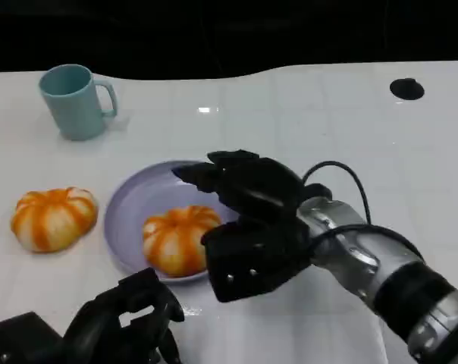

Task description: Grasp the bread from the table and place it into the plate.

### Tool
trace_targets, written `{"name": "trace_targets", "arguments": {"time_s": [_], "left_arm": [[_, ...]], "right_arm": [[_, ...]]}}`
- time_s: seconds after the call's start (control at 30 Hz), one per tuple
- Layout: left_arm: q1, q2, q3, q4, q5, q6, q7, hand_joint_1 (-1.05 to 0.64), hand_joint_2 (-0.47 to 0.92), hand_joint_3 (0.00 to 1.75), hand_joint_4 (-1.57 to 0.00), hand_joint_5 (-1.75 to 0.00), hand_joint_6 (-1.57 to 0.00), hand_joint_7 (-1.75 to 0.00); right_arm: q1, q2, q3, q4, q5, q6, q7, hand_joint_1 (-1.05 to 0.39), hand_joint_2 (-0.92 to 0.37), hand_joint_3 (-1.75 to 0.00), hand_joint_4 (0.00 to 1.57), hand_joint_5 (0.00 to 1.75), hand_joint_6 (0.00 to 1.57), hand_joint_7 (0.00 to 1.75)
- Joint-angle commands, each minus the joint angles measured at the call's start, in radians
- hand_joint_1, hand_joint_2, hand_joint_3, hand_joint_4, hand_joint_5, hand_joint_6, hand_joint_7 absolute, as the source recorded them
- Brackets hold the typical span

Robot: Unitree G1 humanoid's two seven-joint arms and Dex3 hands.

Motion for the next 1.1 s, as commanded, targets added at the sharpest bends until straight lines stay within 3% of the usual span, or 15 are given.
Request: {"name": "trace_targets", "arguments": {"time_s": [0.03, 0.4, 0.5, 0.63, 0.7, 0.73, 0.93, 1.1], "left_arm": [[0.008, 0.012, 0.007, -0.016, -0.002, -0.002, 0.0, -0.68, 0.92, 0.61, -0.76, -1.75, -0.62, -1.55], [0.019, 0.013, 0.003, -0.02, 0.005, -0.009, 0.0, -0.66, 0.92, 0.63, -0.75, -1.75, -0.61, -1.57], [0.02, 0.012, 0.004, -0.025, 0.0, 0.004, 0.004, -0.66, 0.92, 0.62, -0.77, -1.75, -0.61, -1.58], [0.023, 0.012, 0.005, -0.028, -0.005, 0.006, 0.001, -0.66, 0.92, 0.61, -0.76, -1.75, -0.6, -1.57], [0.023, 0.014, 0.004, -0.031, -0.003, 0.008, 0.002, -0.66, 0.92, 0.61, -0.75, -1.75, -0.6, -1.57], [0.023, 0.015, 0.003, -0.033, -0.003, 0.012, 0.003, -0.66, 0.92, 0.6, -0.76, -1.75, -0.6, -1.57], [0.027, 0.01, 0.005, -0.039, -0.016, 0.019, 0.001, -0.68, 0.92, 0.59, -0.76, -1.75, -0.61, -1.57], [0.026, 0.016, 0.002, -0.045, -0.004, 0.02, 0.003, -0.7, 0.92, 0.59, -0.76, -1.75, -0.61, -1.56]], "right_arm": [[0.081, -0.082, -0.021, -0.121, 0.02, -0.045, -0.01, -0.78, -0.92, -0.32, 0.15, 0.12, 0.2, 0.04], [0.341, -0.203, -0.151, -0.403, 0.188, -0.208, -0.014, -0.59, -0.92, -0.21, 0.43, 0.36, 0.48, 0.14], [0.403, -0.205, -0.188, -0.453, 0.254, -0.225, 0.005, -0.54, -0.92, -0.22, 0.41, 0.78, 0.57, 0.19], [0.494, -0.186, -0.24, -0.508, 0.389, -0.262, 0.034, -0.41, -0.91, -0.19, 0.64, 1.17, 0.8, 0.44], [0.534, -0.184, -0.256, -0.535, 0.437, -0.263, 0.057, -0.38, -0.85, -0.33, 0.67, 1.29, 0.77, 0.66], [0.551, -0.185, -0.263, -0.548, 0.453, -0.266, 0.066, -0.36, -0.76, -0.52, 0.68, 1.39, 0.75, 0.82], [0.652, -0.196, -0.308, -0.637, 0.554, -0.265, 0.135, -0.27, -0.51, -1.1, 0.87, 1.73, 0.79, 1.23], [0.733, -0.215, -0.348, -0.747, 0.631, -0.185, 0.21, -0.29, -0.45, -1.24, 0.88, 1.75, 0.77, 1.38]]}}
